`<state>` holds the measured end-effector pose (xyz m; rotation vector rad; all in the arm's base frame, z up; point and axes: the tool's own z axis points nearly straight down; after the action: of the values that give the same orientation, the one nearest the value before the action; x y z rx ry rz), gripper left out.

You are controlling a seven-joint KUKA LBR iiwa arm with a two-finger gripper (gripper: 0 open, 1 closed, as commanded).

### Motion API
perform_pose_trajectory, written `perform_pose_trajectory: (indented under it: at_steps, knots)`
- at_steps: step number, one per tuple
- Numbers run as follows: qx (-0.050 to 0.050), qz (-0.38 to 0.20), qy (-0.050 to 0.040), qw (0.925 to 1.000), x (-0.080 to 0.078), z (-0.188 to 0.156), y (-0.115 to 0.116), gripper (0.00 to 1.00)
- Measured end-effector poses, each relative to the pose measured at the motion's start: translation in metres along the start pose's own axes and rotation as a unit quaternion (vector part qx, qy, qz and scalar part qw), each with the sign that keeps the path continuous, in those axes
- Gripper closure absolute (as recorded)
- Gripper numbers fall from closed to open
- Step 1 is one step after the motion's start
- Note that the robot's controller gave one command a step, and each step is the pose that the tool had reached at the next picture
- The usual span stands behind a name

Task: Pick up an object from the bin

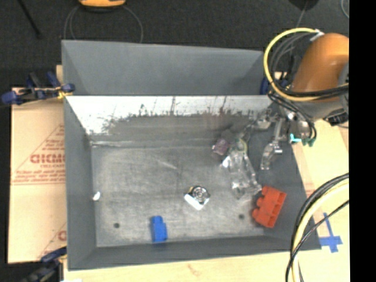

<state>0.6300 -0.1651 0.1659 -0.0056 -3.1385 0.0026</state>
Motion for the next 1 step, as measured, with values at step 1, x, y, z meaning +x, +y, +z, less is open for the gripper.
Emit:
perform_pose_trajectory:
  at_steps: [1]
  knots:
    - [-0.003, 0.109, -0.0035, 0.994, -0.0216, 0.0658, 0.0475, 0.0]
